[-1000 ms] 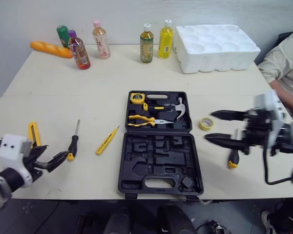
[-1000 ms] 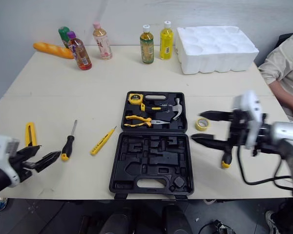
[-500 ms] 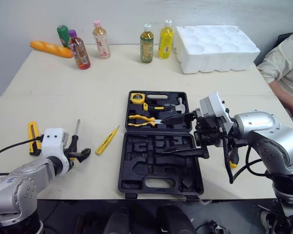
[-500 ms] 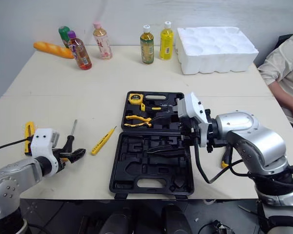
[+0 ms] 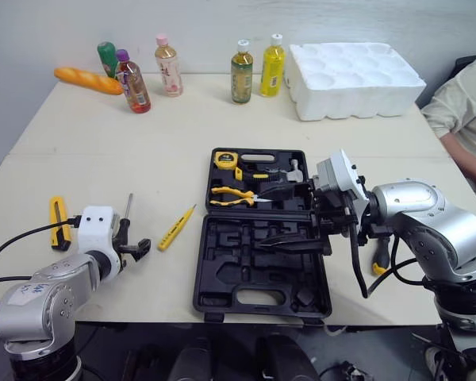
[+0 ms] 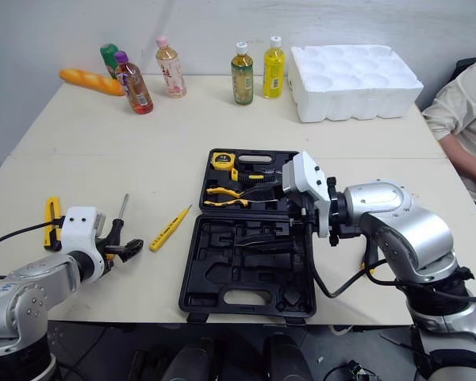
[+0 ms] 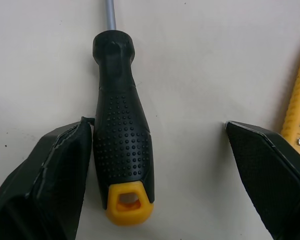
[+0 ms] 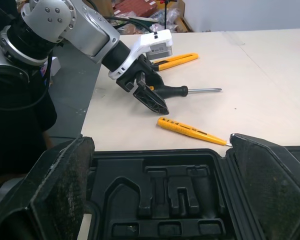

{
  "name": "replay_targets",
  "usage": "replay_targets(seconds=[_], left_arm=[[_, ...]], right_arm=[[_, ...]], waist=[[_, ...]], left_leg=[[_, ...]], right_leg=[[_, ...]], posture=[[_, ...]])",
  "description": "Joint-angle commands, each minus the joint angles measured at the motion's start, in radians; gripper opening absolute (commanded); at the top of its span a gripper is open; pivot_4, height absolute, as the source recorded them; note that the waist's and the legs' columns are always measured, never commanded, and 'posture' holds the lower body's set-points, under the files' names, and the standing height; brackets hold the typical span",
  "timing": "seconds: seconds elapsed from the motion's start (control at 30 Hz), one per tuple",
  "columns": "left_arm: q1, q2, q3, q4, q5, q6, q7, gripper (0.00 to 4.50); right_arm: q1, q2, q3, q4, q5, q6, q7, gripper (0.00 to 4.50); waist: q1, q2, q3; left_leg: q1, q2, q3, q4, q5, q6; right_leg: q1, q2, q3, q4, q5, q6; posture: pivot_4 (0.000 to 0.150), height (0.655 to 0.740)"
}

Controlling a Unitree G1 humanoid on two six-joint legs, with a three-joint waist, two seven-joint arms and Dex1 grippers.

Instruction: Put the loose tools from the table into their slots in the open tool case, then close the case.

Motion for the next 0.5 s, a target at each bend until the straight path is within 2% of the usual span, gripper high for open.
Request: replay_targets(seconds=[0.03, 0.13, 0.33, 0.5], left_arm=[[0.015, -0.005, -0.014, 0.053, 0.021, -0.006, -0.014, 4.49], [0.016, -0.019, -0.01, 0.061, 0.034, -0.016, -0.011, 3.64], [0.013, -0.022, 0.008, 0.073, 0.05, -0.031, -0.025, 1.07], [0.02, -0.012, 0.018, 0.067, 0.053, -0.028, -0.039, 1.02]], right_arm=[[-0.018, 0.006, -0.016, -0.01, -0.001, -0.015, -0.006, 4.5], [-0.019, 0.006, -0.013, -0.005, -0.01, -0.023, -0.007, 4.5], [-0.016, 0.009, -0.017, -0.003, -0.022, -0.032, -0.015, 4.5], [-0.02, 0.012, -0.013, -0.001, -0.037, -0.035, -0.015, 4.5]], waist=[[0.0, 0.0, 0.0], [0.0, 0.0, 0.0], [0.001, 0.0, 0.0], [0.001, 0.0, 0.0]], left_leg=[[0.0, 0.0, 0.0, 0.0, 0.0, 0.0], [0.0, 0.0, 0.0, -0.001, 0.0, 0.0], [0.0, 0.0, 0.0, -0.002, 0.0, 0.0], [0.0, 0.0, 0.0, -0.002, 0.0, 0.0]], right_leg=[[0.0, 0.0, 0.0, 0.0, 0.0, 0.0], [0.0, 0.0, 0.0, 0.0, 0.0, 0.0], [0.0, 0.0, 0.0, -0.001, 0.0, 0.0], [0.0, 0.0, 0.0, -0.001, 0.0, 0.0]], posture=[[0.15, 0.74], [0.15, 0.74], [0.15, 0.74], [0.15, 0.74]])
